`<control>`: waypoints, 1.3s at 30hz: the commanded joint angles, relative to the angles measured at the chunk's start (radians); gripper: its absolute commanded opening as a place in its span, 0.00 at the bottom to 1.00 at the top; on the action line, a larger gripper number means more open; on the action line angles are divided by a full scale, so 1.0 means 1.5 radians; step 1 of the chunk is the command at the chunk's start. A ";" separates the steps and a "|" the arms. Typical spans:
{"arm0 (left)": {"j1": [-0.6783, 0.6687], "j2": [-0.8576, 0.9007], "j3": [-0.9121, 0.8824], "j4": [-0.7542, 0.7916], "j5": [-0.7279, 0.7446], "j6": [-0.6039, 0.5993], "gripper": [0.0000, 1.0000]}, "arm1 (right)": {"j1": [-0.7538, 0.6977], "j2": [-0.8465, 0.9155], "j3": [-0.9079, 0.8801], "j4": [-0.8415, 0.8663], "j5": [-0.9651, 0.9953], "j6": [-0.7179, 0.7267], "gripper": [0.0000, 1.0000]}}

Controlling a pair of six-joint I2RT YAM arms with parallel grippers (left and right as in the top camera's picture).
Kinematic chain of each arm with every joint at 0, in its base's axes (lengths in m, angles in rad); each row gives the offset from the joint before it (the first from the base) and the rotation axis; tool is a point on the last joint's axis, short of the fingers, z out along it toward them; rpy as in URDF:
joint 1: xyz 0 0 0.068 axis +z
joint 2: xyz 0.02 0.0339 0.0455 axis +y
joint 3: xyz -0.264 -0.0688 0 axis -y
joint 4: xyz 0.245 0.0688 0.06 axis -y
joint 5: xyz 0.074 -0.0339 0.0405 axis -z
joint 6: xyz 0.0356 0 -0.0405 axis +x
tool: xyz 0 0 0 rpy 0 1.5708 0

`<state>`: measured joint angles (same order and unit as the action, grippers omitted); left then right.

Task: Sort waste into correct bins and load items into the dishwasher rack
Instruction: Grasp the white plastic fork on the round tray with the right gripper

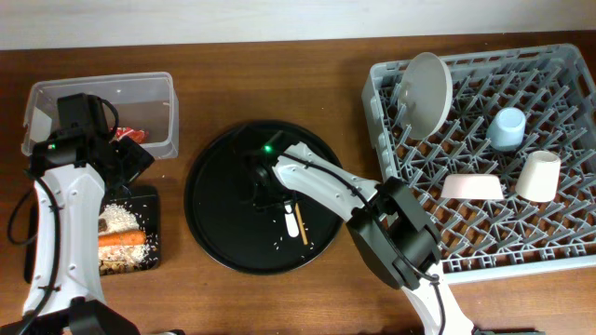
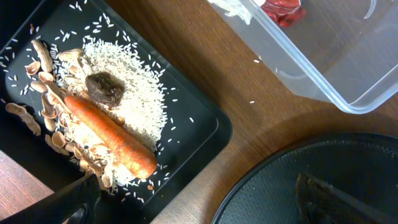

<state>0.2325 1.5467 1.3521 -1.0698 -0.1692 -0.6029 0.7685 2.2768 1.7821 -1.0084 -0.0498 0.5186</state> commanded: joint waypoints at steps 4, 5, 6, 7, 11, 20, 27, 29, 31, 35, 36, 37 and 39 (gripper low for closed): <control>0.003 0.001 0.004 -0.001 -0.003 -0.007 0.99 | 0.004 0.003 -0.014 0.010 -0.004 0.009 0.66; 0.003 0.001 0.004 -0.001 -0.003 -0.007 0.99 | 0.004 0.003 -0.015 0.012 -0.004 0.009 0.66; 0.003 0.001 0.004 -0.001 -0.003 -0.007 0.99 | 0.005 0.003 -0.018 0.015 -0.003 0.009 0.65; 0.003 0.001 0.004 -0.001 -0.003 -0.007 0.99 | 0.006 0.003 -0.021 0.018 0.000 0.009 0.63; 0.003 0.001 0.004 -0.001 -0.003 -0.007 0.99 | 0.012 0.003 -0.054 0.051 0.009 0.010 0.55; 0.003 0.001 0.004 -0.001 -0.003 -0.007 0.99 | 0.012 0.003 -0.062 0.054 0.065 0.012 0.40; 0.003 0.001 0.004 -0.001 -0.003 -0.007 0.99 | 0.012 0.003 -0.062 0.049 0.059 0.012 0.23; 0.003 0.001 0.004 -0.001 -0.003 -0.007 0.99 | 0.012 0.003 -0.062 0.048 0.059 0.012 0.22; 0.003 0.001 0.004 -0.001 -0.003 -0.007 0.99 | 0.012 0.003 -0.062 0.046 0.057 0.013 0.16; 0.003 0.001 0.004 -0.001 -0.003 -0.007 0.99 | 0.012 0.001 -0.061 0.042 0.050 0.014 0.14; 0.003 0.001 0.004 -0.001 -0.003 -0.007 0.99 | 0.011 0.000 -0.058 0.036 0.045 0.014 0.14; 0.003 0.001 0.004 -0.001 -0.003 -0.007 0.99 | 0.010 -0.001 -0.052 0.028 0.043 0.014 0.11; 0.003 0.001 0.004 -0.001 -0.003 -0.007 0.99 | 0.009 -0.003 -0.035 0.011 0.043 0.014 0.06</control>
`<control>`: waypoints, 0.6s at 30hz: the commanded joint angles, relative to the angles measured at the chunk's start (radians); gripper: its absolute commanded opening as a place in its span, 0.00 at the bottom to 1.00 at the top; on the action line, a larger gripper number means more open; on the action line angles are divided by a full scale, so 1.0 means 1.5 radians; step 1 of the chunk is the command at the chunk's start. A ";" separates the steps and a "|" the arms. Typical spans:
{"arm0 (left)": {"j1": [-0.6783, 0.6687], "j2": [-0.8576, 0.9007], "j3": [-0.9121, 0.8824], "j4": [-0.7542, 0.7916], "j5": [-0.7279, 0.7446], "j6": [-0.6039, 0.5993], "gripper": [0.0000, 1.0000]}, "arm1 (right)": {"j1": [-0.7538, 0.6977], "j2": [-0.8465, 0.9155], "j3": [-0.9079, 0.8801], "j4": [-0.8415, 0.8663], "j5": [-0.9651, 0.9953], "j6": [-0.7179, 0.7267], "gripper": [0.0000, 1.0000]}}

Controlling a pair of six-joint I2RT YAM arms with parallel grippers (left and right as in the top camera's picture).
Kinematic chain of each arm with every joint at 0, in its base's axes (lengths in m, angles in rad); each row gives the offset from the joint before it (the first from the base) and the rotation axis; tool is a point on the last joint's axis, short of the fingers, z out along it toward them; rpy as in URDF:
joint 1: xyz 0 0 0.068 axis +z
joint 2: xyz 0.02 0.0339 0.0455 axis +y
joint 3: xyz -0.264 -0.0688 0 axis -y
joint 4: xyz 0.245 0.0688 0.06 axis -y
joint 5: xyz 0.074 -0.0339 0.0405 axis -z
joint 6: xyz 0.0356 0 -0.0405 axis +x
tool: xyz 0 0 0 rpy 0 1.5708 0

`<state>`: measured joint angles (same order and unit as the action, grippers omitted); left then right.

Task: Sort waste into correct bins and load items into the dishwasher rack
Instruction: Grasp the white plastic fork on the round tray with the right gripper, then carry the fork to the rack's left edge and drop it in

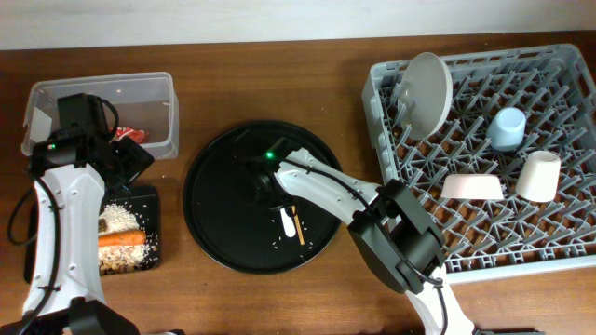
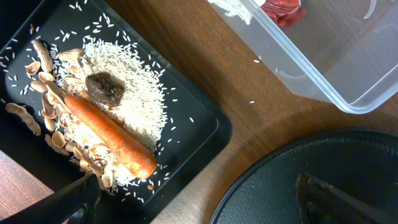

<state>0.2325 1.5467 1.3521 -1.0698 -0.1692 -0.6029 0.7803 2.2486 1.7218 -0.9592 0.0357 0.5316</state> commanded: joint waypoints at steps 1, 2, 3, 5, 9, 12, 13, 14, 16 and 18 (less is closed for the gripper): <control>0.003 0.001 0.004 -0.001 -0.003 -0.007 0.99 | -0.001 0.016 0.014 -0.030 -0.013 0.006 0.04; 0.003 0.001 0.004 -0.001 -0.003 -0.007 0.99 | -0.003 0.013 0.027 -0.041 -0.014 0.006 0.04; 0.003 0.001 0.004 -0.001 -0.003 -0.007 0.99 | -0.008 0.007 0.041 -0.057 -0.013 0.006 0.04; 0.003 0.001 0.004 -0.001 -0.003 -0.007 0.99 | -0.018 -0.004 0.061 -0.080 -0.014 0.006 0.04; 0.003 0.001 0.004 -0.001 -0.003 -0.007 0.99 | -0.052 -0.035 0.118 -0.151 -0.023 0.004 0.04; 0.003 0.001 0.004 -0.001 -0.003 -0.007 0.99 | -0.096 -0.066 0.175 -0.216 -0.024 -0.026 0.04; 0.003 0.001 0.004 -0.001 -0.003 -0.007 0.99 | -0.108 -0.072 0.189 -0.227 -0.028 -0.041 0.04; 0.003 0.001 0.004 -0.001 -0.003 -0.007 0.99 | -0.129 -0.082 0.214 -0.246 -0.046 -0.075 0.04; 0.003 0.001 0.004 -0.001 -0.003 -0.007 0.99 | -0.157 -0.091 0.244 -0.270 -0.063 -0.096 0.04; 0.003 0.001 0.004 -0.001 -0.003 -0.007 0.99 | -0.189 -0.098 0.273 -0.291 -0.071 -0.115 0.04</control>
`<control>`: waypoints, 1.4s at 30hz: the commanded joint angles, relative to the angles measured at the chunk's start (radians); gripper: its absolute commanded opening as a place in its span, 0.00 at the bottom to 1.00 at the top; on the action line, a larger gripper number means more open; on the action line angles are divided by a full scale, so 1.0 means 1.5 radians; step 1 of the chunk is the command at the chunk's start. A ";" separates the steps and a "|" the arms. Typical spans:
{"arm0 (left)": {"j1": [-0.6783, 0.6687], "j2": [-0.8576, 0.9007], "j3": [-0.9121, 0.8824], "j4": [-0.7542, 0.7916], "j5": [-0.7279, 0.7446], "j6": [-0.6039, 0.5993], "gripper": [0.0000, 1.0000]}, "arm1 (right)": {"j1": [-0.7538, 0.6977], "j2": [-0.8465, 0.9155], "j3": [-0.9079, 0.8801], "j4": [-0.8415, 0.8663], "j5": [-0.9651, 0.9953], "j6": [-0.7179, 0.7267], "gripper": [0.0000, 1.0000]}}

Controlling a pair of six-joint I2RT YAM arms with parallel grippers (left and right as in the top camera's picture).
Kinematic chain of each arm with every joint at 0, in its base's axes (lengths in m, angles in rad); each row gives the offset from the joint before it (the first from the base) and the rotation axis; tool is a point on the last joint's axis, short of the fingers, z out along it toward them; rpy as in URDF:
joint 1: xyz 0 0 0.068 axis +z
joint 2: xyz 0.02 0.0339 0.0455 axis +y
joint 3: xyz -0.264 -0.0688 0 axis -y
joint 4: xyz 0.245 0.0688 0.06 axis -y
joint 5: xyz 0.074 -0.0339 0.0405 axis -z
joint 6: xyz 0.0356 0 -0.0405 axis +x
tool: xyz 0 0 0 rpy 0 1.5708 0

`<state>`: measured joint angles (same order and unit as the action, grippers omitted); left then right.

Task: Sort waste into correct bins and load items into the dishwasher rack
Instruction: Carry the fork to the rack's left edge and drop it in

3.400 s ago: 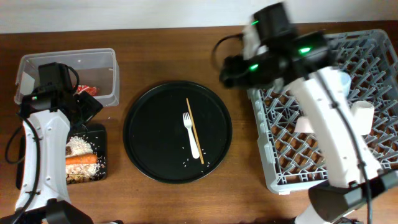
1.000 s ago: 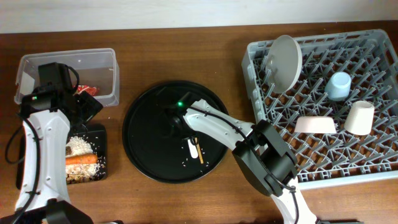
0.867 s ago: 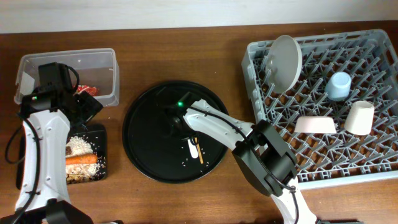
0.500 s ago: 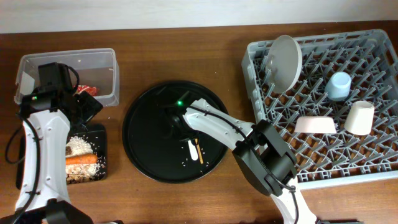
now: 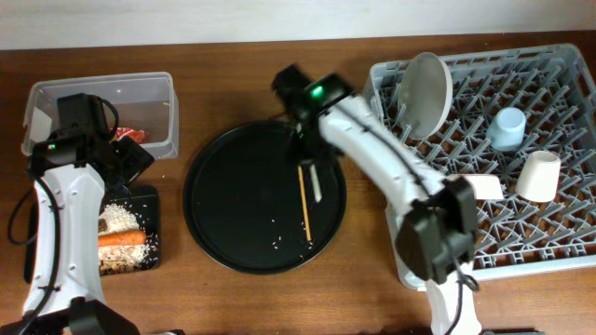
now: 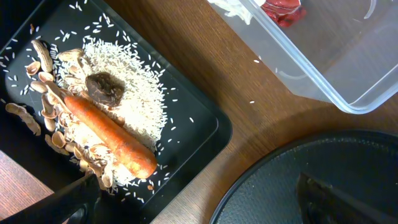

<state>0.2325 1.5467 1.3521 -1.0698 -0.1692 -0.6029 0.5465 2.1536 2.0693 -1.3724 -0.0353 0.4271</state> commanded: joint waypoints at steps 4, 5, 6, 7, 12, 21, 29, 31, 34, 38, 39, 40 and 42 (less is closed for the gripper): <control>0.003 0.001 0.004 -0.001 -0.003 -0.007 0.99 | -0.119 -0.053 0.079 -0.025 -0.026 -0.084 0.04; 0.003 0.001 0.004 -0.001 -0.003 -0.007 0.99 | -0.149 -0.054 0.086 -0.025 -0.026 -0.100 0.04; 0.003 0.001 0.004 -0.001 -0.003 -0.007 0.99 | -0.170 -0.054 0.088 -0.025 -0.026 -0.113 0.04; 0.003 0.001 0.004 -0.001 -0.003 -0.007 0.99 | -0.196 -0.054 0.087 -0.025 -0.024 -0.124 0.05; 0.003 0.001 0.004 -0.001 -0.003 -0.007 0.99 | -0.304 -0.053 0.087 -0.023 -0.025 -0.181 0.05; 0.003 0.001 0.004 -0.001 -0.003 -0.007 0.99 | -0.334 -0.013 0.085 0.002 -0.026 -0.262 0.08; 0.003 0.001 0.004 -0.001 -0.003 -0.007 0.99 | -0.326 0.011 0.085 0.012 -0.029 -0.262 0.34; 0.003 0.001 0.004 -0.001 -0.003 -0.007 0.99 | -0.324 0.011 0.085 0.012 -0.029 -0.262 0.41; 0.003 0.001 0.004 -0.001 -0.003 -0.007 0.99 | -0.316 0.011 0.085 0.006 -0.030 -0.257 0.43; 0.003 0.001 0.004 -0.001 -0.003 -0.007 0.99 | -0.298 0.009 0.086 -0.014 -0.080 -0.257 0.40; 0.003 0.001 0.004 -0.001 -0.003 -0.007 0.99 | -0.288 0.005 0.086 -0.021 -0.095 -0.257 0.37; 0.003 0.001 0.004 -0.001 -0.003 -0.007 0.99 | -0.278 0.001 0.086 -0.023 -0.100 -0.252 0.37; 0.003 0.001 0.004 -0.001 -0.003 -0.007 0.99 | -0.253 -0.009 0.086 -0.025 -0.100 -0.224 0.38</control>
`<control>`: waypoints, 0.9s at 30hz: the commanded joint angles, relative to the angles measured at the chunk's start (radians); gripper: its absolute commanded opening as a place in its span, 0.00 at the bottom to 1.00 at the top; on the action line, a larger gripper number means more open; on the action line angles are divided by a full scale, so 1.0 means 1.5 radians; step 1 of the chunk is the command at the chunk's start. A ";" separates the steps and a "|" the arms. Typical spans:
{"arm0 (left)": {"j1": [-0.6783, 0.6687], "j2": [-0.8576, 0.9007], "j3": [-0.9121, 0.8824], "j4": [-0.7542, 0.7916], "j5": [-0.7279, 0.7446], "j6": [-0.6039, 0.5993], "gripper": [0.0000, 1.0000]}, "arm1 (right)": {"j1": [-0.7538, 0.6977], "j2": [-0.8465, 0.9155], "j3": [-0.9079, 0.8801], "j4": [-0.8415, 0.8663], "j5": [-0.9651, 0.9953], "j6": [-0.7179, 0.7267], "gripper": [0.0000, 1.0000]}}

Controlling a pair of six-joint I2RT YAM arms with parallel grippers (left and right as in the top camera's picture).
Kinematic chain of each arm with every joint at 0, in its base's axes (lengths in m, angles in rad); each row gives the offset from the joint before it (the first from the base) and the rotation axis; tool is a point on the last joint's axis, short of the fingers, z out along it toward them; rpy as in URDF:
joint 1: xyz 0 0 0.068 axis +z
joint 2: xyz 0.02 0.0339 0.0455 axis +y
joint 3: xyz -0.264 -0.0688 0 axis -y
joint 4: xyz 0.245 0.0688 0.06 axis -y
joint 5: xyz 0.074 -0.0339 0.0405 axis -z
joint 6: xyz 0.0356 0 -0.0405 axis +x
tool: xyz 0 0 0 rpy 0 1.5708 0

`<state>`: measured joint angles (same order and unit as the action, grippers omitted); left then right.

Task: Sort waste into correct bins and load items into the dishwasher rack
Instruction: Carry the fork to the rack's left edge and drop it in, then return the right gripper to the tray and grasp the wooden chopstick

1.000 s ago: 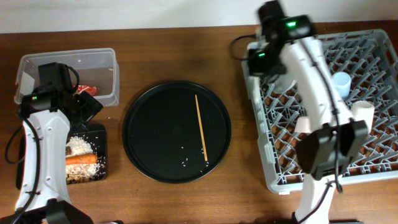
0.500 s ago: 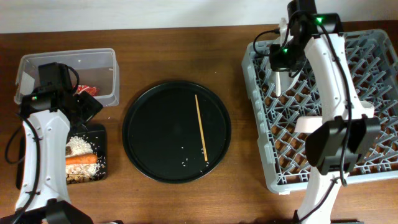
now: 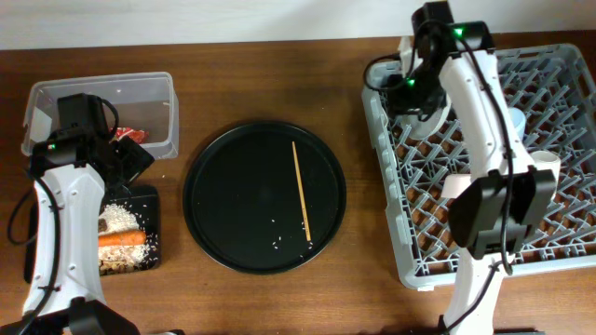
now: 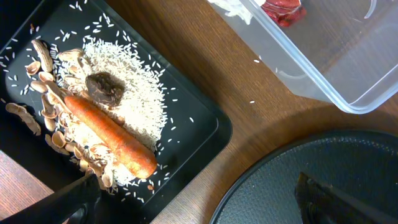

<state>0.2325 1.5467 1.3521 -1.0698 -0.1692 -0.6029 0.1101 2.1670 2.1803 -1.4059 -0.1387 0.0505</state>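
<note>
A round black tray (image 3: 233,214) holds one wooden chopstick (image 3: 299,186) and a few rice grains. My right gripper (image 3: 411,89) is over the far left corner of the grey dishwasher rack (image 3: 447,251), beside the white bowl (image 3: 407,54), which the arm mostly hides; its jaws cannot be made out. My left gripper (image 4: 199,208) hangs open above the table between the black food tray (image 4: 205,146) and the round tray (image 4: 348,162). The food tray holds a carrot (image 4: 106,134), rice and peanut shells. The clear bin (image 4: 336,68) holds a red wrapper (image 4: 283,11).
In the rack a beige cup (image 3: 546,165) and a white dish (image 3: 455,186) show beside my right arm, which crosses the rack from the front edge to the back. The clear bin (image 3: 140,88) stands at the far left, the food tray (image 3: 149,209) in front of it.
My right gripper has moved from the round tray's far right part to the rack's far left corner. The white utensil that lay by the chopstick is gone from the tray. The left arm is still.
My right gripper was low on the round tray beside a white utensil and a chopstick, and stayed there. Then it stood at the tray's far right with the utensil at its fingers and the chopstick shifted. Now it is over the rack; only the chopstick remains.
</note>
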 commanded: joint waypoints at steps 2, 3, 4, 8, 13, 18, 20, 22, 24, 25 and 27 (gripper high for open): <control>0.003 0.001 0.004 -0.001 -0.003 -0.007 0.99 | 0.062 -0.023 0.012 -0.003 -0.043 0.042 0.42; 0.003 0.001 0.004 -0.001 -0.003 -0.007 0.99 | 0.082 -0.023 0.012 -0.004 -0.061 0.042 0.47; 0.003 0.001 0.004 -0.001 -0.003 -0.007 0.99 | 0.103 -0.023 0.011 -0.006 -0.072 0.055 0.50; 0.003 0.001 0.004 -0.001 -0.003 -0.007 0.99 | 0.187 -0.022 -0.007 0.002 -0.016 0.138 0.64; 0.003 0.001 0.004 -0.001 -0.003 -0.007 0.99 | 0.293 -0.022 -0.093 0.075 0.079 0.241 0.71; 0.003 0.001 0.004 -0.001 -0.003 -0.007 0.99 | 0.337 -0.022 -0.189 0.177 0.091 0.274 0.71; 0.003 0.001 0.004 -0.001 -0.003 -0.007 0.99 | 0.337 -0.022 -0.229 0.212 0.089 0.298 0.71; 0.003 0.001 0.004 -0.001 -0.003 -0.007 0.99 | 0.337 -0.022 -0.276 0.255 0.081 0.297 0.70; 0.003 0.001 0.004 -0.001 -0.003 -0.007 0.99 | 0.337 -0.022 -0.314 0.286 0.078 0.297 0.61; 0.003 0.001 0.004 -0.001 -0.003 -0.007 0.99 | 0.337 -0.022 -0.335 0.301 0.076 0.297 0.58; 0.003 0.001 0.004 -0.001 -0.003 -0.007 0.99 | 0.337 -0.022 -0.371 0.330 0.072 0.297 0.51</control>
<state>0.2325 1.5467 1.3521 -1.0698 -0.1692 -0.6029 0.6170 2.1551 1.6894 -0.9478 -0.0338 0.4786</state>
